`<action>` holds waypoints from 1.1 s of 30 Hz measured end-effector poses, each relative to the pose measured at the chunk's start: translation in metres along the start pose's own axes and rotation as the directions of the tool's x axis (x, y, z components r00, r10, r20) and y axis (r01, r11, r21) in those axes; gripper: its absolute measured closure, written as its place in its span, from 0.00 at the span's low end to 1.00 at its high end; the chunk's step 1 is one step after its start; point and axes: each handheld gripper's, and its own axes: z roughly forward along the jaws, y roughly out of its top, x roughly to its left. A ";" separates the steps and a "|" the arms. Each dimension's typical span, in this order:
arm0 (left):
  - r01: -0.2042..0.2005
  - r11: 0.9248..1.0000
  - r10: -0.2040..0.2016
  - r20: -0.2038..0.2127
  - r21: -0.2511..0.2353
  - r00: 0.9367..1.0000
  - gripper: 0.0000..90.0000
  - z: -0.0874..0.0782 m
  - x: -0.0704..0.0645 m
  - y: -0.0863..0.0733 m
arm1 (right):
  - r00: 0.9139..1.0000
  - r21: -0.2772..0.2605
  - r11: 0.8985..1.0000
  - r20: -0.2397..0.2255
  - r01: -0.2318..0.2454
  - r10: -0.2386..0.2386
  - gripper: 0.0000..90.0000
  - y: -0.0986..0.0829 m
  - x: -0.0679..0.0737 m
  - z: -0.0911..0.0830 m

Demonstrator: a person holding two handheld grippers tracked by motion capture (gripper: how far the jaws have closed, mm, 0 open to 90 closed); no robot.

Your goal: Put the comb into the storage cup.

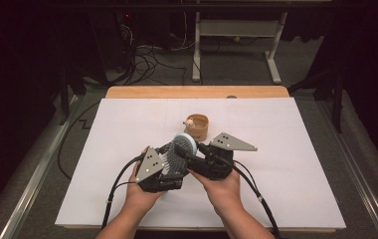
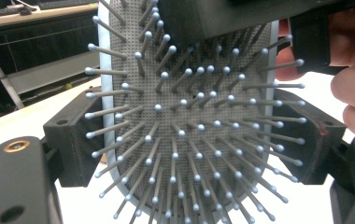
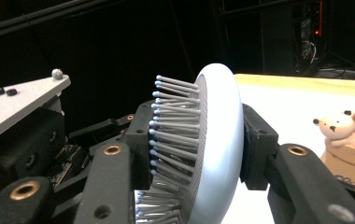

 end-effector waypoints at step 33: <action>0.093 0.996 -0.092 0.094 -0.003 0.991 0.00 0.000 0.018 -0.008 | 0.995 -0.058 0.998 0.101 0.033 -0.027 0.64 0.011 -0.025 -0.026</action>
